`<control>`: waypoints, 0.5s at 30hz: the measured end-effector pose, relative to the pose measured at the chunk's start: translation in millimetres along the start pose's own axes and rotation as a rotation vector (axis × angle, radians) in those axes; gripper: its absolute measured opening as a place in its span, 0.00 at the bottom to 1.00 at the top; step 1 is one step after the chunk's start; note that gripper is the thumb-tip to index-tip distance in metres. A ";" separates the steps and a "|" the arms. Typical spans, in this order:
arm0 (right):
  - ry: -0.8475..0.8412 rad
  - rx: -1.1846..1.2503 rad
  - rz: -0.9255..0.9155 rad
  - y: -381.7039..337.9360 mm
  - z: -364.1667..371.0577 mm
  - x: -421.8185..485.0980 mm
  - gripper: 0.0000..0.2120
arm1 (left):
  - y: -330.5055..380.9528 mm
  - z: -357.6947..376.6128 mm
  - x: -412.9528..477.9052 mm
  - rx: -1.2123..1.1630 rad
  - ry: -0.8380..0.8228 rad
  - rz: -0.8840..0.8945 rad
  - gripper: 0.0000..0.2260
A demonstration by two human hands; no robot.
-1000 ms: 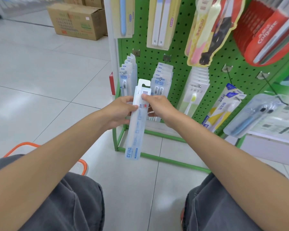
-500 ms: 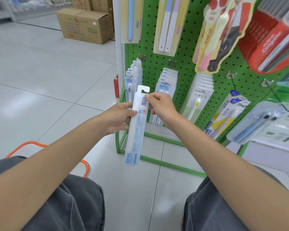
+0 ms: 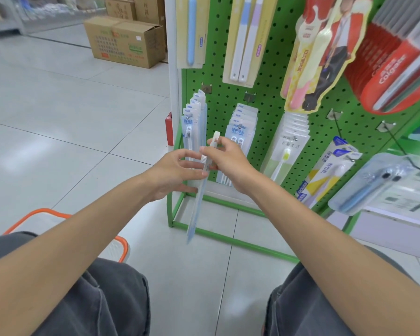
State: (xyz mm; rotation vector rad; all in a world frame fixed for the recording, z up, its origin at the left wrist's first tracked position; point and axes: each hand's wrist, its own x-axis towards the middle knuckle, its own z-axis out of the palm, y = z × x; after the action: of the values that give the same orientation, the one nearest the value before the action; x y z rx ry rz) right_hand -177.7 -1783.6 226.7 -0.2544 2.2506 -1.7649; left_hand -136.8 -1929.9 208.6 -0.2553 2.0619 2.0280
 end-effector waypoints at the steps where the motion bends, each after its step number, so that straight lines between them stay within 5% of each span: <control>1: -0.015 0.003 0.014 -0.4 0.0 1.0 0.13 | 0.1 1.5 -0.3 0.010 0.005 0.004 0.21; 6: -0.015 -0.059 -0.019 -0.7 0.9 6.3 0.09 | -0.5 -2.5 5.2 0.208 0.111 0.024 0.20; 15: 0.181 -0.237 -0.236 0.7 12.4 24.0 0.13 | -4.3 -17.1 31.0 0.053 0.314 0.103 0.03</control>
State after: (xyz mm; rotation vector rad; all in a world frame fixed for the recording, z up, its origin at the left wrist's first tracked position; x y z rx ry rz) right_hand -196.5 -1802.1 220.8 -0.4404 2.6598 -1.6869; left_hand -166.1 -1945.8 195.8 -0.4962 2.3534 2.1011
